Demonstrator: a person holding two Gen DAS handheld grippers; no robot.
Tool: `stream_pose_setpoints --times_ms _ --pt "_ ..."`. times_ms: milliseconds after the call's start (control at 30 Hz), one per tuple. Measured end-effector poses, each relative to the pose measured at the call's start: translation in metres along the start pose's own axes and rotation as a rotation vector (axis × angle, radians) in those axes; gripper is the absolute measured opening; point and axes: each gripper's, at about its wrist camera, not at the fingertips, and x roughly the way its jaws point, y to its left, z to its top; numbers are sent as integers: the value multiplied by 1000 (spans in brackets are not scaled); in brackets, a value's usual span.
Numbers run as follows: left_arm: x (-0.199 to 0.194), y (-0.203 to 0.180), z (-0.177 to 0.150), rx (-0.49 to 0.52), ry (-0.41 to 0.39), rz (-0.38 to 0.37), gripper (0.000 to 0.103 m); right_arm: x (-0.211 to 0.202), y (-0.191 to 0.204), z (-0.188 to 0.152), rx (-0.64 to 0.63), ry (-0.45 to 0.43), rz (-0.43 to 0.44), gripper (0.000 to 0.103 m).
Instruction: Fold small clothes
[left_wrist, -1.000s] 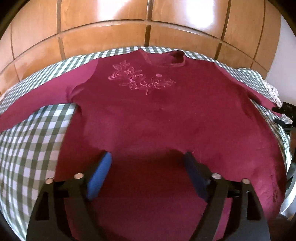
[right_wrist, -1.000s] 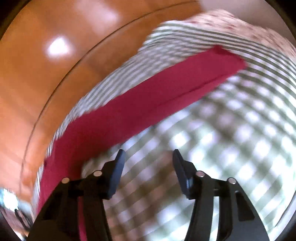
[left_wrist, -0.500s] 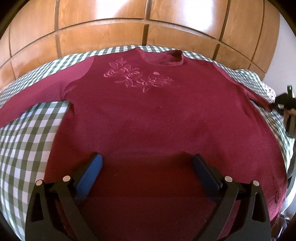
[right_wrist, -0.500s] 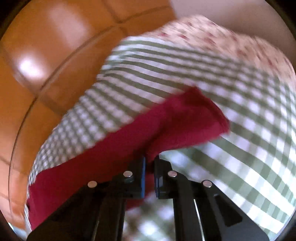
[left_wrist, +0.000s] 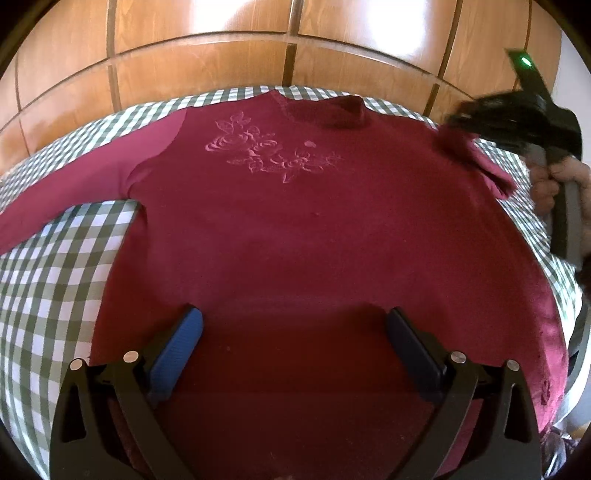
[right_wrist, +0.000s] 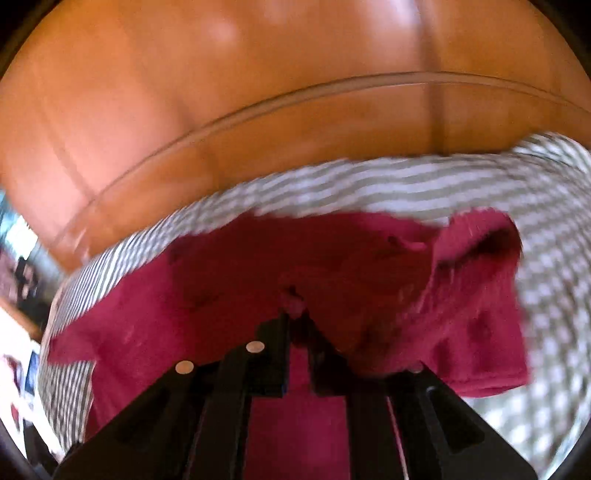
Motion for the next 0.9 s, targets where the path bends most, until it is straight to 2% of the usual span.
stream_pose_setpoints --times_ms 33,100,133,200,267,400,533,567,733,900 --pt "-1 1 2 -7 6 -5 99 9 14 -2 -24 13 7 13" --pt "-4 4 7 -33 19 -17 99 20 35 -9 -49 30 52 42" --pt "-7 6 10 -49 10 -22 99 24 38 -9 -49 31 72 62" --pt "-15 11 19 -90 -13 -65 99 20 39 -14 -54 9 75 65" --pt "-19 15 28 -121 -21 -102 99 12 36 -21 -45 5 87 75" --pt "-13 20 51 -171 3 -163 99 -11 11 -45 1 -3 87 82" --pt "3 19 77 -252 56 -240 99 -27 -15 -73 41 28 39 83" --pt "10 18 84 -268 65 -252 96 -27 -22 -83 43 39 22 83" --pt "58 5 126 -340 172 -339 62 -33 -29 -109 14 32 22 85" --pt "104 -6 160 -400 203 -333 60 -30 -29 -119 7 -12 40 91"
